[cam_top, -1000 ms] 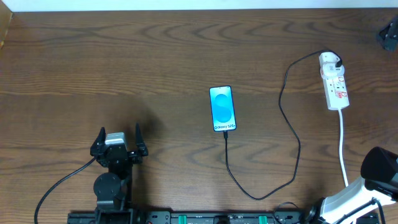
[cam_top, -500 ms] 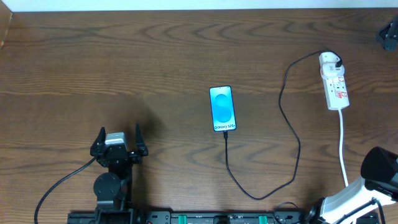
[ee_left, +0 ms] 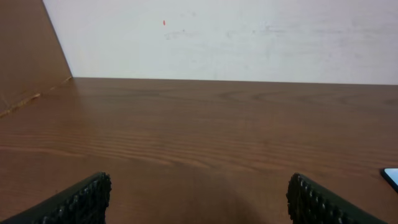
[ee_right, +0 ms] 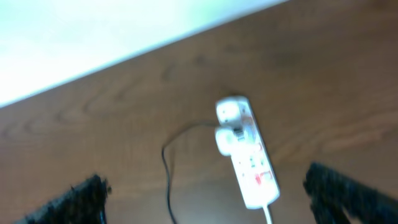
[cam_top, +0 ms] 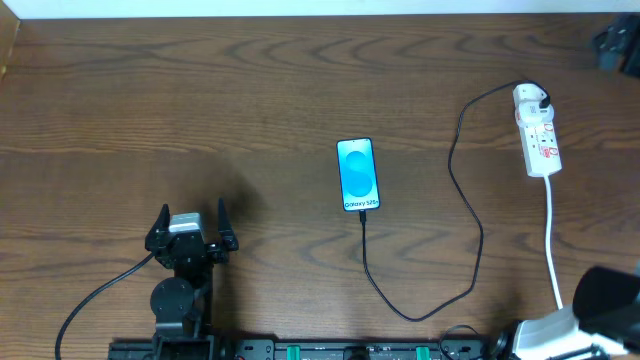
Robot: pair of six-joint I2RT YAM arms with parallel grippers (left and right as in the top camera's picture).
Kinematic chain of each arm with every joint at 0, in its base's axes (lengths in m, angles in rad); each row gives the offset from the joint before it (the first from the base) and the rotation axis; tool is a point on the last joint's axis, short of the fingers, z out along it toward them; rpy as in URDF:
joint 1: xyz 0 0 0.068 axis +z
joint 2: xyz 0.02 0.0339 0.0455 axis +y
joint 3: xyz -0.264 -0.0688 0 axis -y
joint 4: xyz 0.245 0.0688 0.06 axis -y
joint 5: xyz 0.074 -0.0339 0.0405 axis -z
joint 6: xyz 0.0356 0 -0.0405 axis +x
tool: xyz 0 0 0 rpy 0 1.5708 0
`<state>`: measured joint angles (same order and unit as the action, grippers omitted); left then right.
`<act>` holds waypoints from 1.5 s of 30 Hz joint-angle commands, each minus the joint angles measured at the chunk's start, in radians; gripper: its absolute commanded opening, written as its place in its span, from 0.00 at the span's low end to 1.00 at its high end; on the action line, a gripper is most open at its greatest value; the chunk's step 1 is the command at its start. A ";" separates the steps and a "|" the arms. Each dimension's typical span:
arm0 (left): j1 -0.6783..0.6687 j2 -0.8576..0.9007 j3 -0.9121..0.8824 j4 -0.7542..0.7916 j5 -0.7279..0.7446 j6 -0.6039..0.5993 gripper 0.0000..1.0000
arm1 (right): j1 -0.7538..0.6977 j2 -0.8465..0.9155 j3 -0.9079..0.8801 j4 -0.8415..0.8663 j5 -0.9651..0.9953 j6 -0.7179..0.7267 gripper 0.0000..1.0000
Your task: Plug charger to phone and switch on socket
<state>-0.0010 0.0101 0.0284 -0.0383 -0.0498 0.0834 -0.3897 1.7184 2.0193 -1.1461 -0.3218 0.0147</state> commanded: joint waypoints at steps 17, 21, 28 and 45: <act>0.005 -0.006 -0.024 -0.032 0.005 0.010 0.90 | 0.209 -0.601 -1.048 0.893 0.092 0.014 0.99; 0.005 -0.006 -0.024 -0.032 0.005 0.010 0.90 | 0.243 -0.732 -1.224 1.035 0.114 0.014 0.99; 0.005 -0.006 -0.024 -0.032 0.005 0.010 0.90 | 0.267 -0.965 -1.539 1.244 0.114 0.014 0.99; 0.005 -0.006 -0.024 -0.032 0.005 0.010 0.90 | 0.267 -1.411 -2.013 1.379 0.131 0.014 0.99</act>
<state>-0.0006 0.0101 0.0284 -0.0387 -0.0463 0.0837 -0.1307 0.3557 0.0208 0.2604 -0.2115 0.0235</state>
